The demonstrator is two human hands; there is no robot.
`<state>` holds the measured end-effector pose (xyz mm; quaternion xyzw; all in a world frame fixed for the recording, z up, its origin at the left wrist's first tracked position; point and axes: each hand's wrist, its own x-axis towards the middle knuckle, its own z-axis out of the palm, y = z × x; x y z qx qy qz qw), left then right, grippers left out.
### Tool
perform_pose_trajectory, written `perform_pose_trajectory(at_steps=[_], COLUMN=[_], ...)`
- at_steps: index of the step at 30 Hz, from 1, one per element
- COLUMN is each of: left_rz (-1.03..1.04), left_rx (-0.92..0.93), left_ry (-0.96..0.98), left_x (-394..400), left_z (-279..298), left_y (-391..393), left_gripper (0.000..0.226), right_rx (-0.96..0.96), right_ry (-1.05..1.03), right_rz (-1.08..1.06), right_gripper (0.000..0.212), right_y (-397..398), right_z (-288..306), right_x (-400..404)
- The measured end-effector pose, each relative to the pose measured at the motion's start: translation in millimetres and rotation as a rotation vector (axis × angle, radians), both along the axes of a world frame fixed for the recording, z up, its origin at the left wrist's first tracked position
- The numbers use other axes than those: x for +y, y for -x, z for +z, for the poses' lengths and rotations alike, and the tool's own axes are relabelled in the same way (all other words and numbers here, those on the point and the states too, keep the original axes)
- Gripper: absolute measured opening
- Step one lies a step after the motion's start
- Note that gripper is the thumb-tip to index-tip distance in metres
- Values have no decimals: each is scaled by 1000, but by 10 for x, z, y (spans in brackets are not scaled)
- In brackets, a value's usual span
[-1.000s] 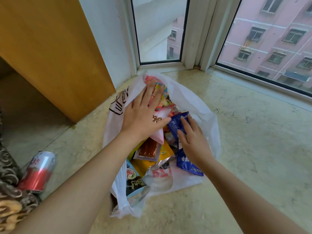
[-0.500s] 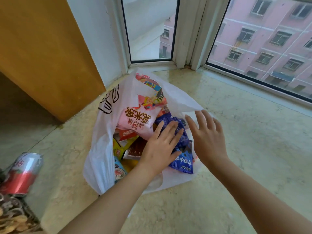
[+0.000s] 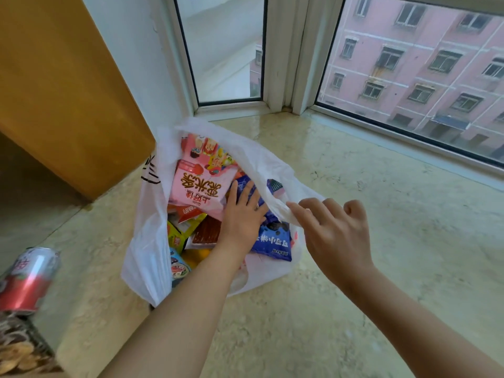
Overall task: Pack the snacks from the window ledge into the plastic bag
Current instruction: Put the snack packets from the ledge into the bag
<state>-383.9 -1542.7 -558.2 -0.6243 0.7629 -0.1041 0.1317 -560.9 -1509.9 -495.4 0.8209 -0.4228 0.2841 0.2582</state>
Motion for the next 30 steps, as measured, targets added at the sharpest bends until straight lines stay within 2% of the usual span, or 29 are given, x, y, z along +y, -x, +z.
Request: perform_pose_trajectory(at_steps=[3, 7, 10, 13, 16, 18, 22, 25, 30], left_rz=[30, -3, 12, -40, -118, -209, -379, -364, -316], left_rx=[31, -42, -28, 44, 213, 269, 313, 349, 382], left_ry=[30, -71, -64, 77, 265, 302, 265, 245, 92], left_x=[46, 101, 163, 323, 538, 712, 995, 1103, 1155], left_z=[3, 18, 54, 35, 0, -25, -37, 13, -17], left_y=[24, -5, 66, 179, 361, 545, 944, 1276, 1726], left_gripper=[55, 55, 55, 56, 46, 39, 34, 35, 43], right_rx=[-31, -130, -117, -54, -32, -28, -32, -38, -52], right_ry=[11, 30, 5, -48, -92, -132, -234, -295, -344], right_rz=[36, 33, 12, 0, -20, -53, -146, -197, -269], right_gripper=[36, 33, 30, 34, 34, 38, 41, 42, 43], right_y=[129, 332, 439, 516, 648, 778, 1104, 1392, 1838], right_z=[57, 180, 183, 79, -37, -113, -258, -377, -489], right_x=[91, 170, 189, 218, 297, 381, 600, 809, 1117])
